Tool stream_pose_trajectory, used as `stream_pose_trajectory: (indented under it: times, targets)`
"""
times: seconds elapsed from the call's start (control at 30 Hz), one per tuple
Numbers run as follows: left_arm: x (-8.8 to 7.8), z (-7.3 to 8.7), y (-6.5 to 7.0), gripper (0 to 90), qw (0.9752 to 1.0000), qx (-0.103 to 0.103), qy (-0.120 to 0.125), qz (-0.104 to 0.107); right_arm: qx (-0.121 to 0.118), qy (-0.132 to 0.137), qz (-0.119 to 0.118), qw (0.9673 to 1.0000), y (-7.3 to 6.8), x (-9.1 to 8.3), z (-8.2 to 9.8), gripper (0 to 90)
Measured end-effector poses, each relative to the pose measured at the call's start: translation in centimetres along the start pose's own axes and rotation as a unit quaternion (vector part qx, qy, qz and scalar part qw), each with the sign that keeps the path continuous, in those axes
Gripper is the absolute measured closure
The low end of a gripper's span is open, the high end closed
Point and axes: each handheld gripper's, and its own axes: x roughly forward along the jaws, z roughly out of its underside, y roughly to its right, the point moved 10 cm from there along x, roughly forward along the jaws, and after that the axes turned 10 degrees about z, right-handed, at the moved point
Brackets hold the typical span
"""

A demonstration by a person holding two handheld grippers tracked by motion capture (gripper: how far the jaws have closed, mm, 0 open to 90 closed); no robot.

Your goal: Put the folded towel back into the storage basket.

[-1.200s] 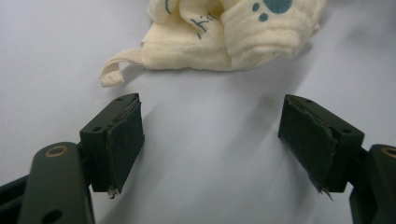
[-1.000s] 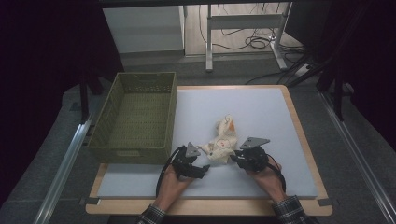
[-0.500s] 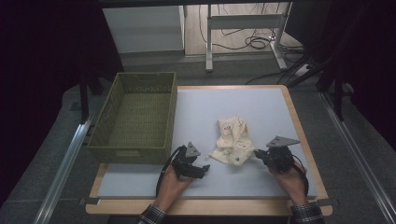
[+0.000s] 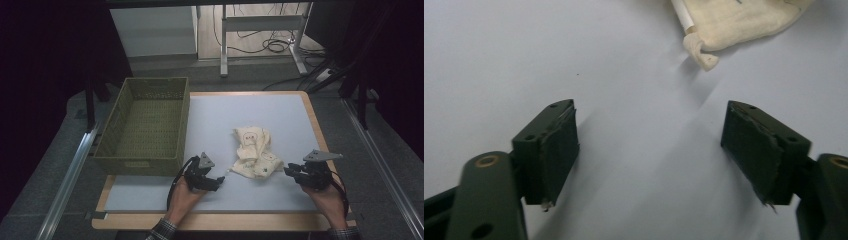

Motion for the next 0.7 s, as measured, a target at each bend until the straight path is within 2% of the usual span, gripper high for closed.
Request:
stream_pose_trajectory:
  times: [0.03, 0.07, 0.13, 0.17, 0.27, 0.37, 0.43, 0.53, 0.57, 0.63, 0.7]
  targets:
    - [0.0, -0.1, 0.1, 33.2, 1.0000, 0.001, 0.001, 0.002, -0.001, 0.005, -0.014, 0.9999, -0.6, -0.4, -0.4, 69.6]
    - [0.1, -0.2, 0.1, 34.9, 1.0000, 0.000, 0.002, 0.004, -0.001, 0.007, -0.023, 0.9997, -1.0, -0.7, -0.6, 69.1]
    - [0.5, -0.9, 0.7, 37.3, 0.9995, -0.004, 0.009, 0.030, -0.004, 0.014, -0.048, 0.9988, -2.3, -1.3, -1.6, 68.2]
    - [0.7, -1.3, 0.9, 37.7, 0.9993, -0.001, 0.009, 0.035, -0.008, 0.015, -0.057, 0.9982, -3.0, -1.3, -2.0, 67.7]
    - [1.2, -3.0, 1.7, 38.5, 0.9987, 0.014, 0.017, 0.046, -0.026, 0.012, -0.073, 0.9969, -4.8, -0.9, -3.1, 65.1]
    - [1.9, -4.8, 2.1, 39.7, 0.9982, 0.021, 0.020, 0.053, -0.047, 0.003, -0.081, 0.9956, -6.6, 0.3, -3.7, 61.8]
    - [2.7, -5.4, 2.1, 41.0, 0.9980, 0.019, 0.013, 0.058, -0.064, -0.005, -0.078, 0.9949, -7.3, 1.5, -3.8, 58.9]
    - [4.2, -5.3, 1.8, 43.9, 0.9984, 0.017, -0.006, 0.053, -0.093, -0.024, -0.049, 0.9942, -7.4, 3.6, -3.1, 54.9]
    - [4.7, -5.1, 1.6, 45.6, 0.9985, 0.017, -0.014, 0.050, -0.106, -0.032, -0.035, 0.9933, -7.2, 4.2, -2.7, 54.9]
    - [5.0, -5.1, 1.6, 49.2, 0.9987, 0.021, -0.006, 0.047, -0.126, -0.050, -0.009, 0.9907, -6.8, 5.3, -1.7, 55.4]
    - [4.9, -5.1, 1.7, 59.6, 0.9986, 0.016, -0.005, 0.049, -0.151, -0.062, 0.014, 0.9865, -6.3, 5.9, -0.6, 62.6]
